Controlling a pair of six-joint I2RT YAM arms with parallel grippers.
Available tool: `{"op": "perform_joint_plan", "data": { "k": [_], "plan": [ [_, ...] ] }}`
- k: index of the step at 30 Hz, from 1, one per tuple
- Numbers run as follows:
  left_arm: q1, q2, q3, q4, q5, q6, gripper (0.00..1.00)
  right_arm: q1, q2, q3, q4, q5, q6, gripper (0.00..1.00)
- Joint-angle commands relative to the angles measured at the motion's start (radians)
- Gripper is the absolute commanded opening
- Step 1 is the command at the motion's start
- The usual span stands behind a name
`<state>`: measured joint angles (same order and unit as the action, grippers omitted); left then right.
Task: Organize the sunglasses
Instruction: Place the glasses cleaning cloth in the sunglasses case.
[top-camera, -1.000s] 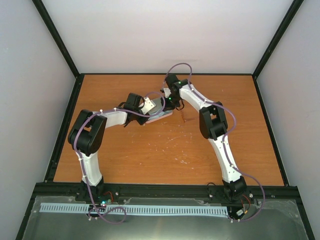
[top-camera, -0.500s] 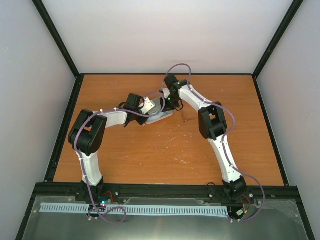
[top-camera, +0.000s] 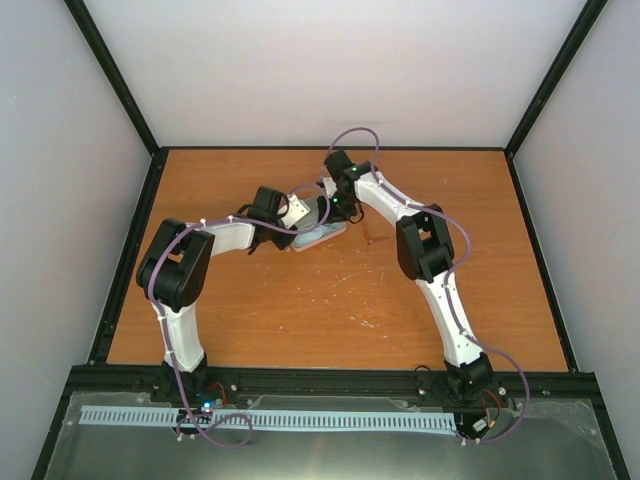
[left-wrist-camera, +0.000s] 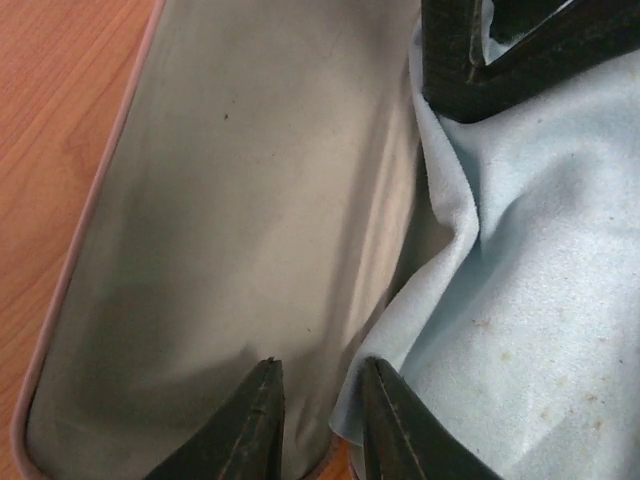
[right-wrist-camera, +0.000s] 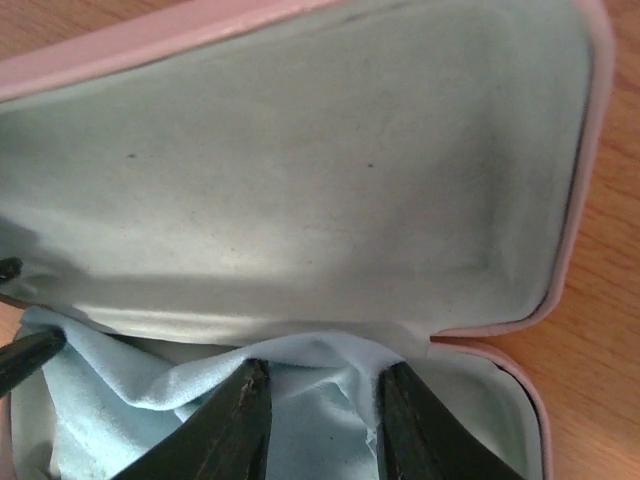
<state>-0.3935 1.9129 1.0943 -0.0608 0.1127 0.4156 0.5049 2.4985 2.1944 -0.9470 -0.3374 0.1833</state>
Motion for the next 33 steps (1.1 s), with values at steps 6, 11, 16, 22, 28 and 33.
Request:
{"op": "perform_joint_plan", "data": {
  "k": [6, 11, 16, 22, 28, 33],
  "plan": [
    [0.008, -0.032, 0.035, -0.001, -0.027, -0.015, 0.26, 0.0, -0.114, -0.091, 0.079, 0.179, 0.029, 0.35],
    [0.009, -0.049, 0.041, 0.002, -0.031, -0.024, 0.26, -0.001, -0.175, -0.152, 0.12, 0.23, 0.044, 0.38],
    [0.008, -0.07, 0.039, 0.004, -0.023, -0.034, 0.21, 0.0, -0.228, -0.212, 0.18, 0.167, 0.05, 0.13],
    [0.007, -0.081, 0.041, -0.004, 0.005, -0.04, 0.11, 0.011, -0.194, -0.205, 0.174, 0.043, 0.034, 0.03],
    [0.001, -0.08, 0.05, -0.018, 0.021, -0.043, 0.07, 0.04, -0.115, -0.129, 0.106, 0.008, 0.009, 0.03],
    [0.001, -0.082, 0.05, -0.022, 0.02, -0.039, 0.07, 0.047, -0.072, -0.103, 0.041, 0.015, -0.011, 0.03]
  ]
}}
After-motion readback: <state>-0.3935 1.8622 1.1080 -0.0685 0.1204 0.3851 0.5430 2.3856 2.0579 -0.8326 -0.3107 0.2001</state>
